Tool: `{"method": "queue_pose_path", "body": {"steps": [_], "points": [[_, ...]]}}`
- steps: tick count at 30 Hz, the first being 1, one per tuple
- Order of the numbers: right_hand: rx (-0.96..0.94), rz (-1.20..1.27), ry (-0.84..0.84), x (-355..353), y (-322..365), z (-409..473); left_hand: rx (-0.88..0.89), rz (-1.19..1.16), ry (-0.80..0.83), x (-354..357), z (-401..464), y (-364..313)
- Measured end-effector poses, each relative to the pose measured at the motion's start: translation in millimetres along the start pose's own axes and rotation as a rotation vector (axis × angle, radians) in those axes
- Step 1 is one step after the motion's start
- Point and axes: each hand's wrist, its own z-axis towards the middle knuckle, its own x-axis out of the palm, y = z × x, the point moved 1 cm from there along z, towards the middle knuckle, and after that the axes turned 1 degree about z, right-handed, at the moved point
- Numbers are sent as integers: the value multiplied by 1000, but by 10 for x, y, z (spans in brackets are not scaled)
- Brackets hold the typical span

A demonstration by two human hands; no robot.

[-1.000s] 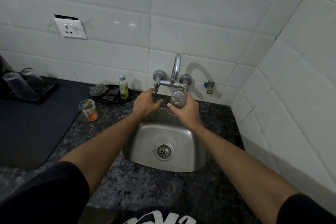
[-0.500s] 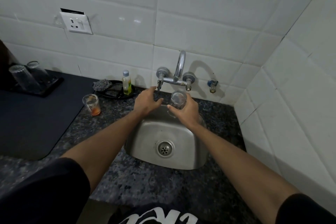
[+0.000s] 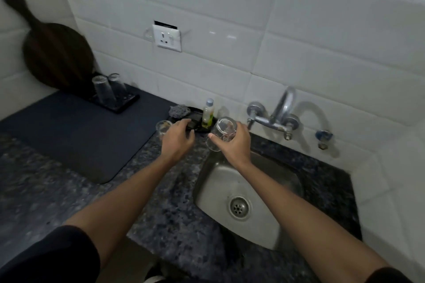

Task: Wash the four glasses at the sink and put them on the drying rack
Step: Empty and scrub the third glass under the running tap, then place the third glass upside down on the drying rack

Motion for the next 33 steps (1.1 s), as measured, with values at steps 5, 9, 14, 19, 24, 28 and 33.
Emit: {"method": "queue_pose_path", "body": {"steps": [5,9,14,19,24,28,33], "points": [[-55,57,91,1040,383,431,-187,62,-116,-348,234,847],[-66,71,154,2004,570,872,-322,107,-107,-456,526,1586],[-29,44,240,3238,623,1526,-423,144,-29,-384,1055,2619],[4,17,296,4162,535,2054,-462,273,69,-173,1481,3423],[13,-20,352,4676,367,2366,-487,427,139,-68,1636,3812],[18,-49,377,4851,246,2486,-476,499,174,-15,1619,3850],[-5,-57,372,5029,229,2544,-493,523,220,-37,1641,3845]]}}
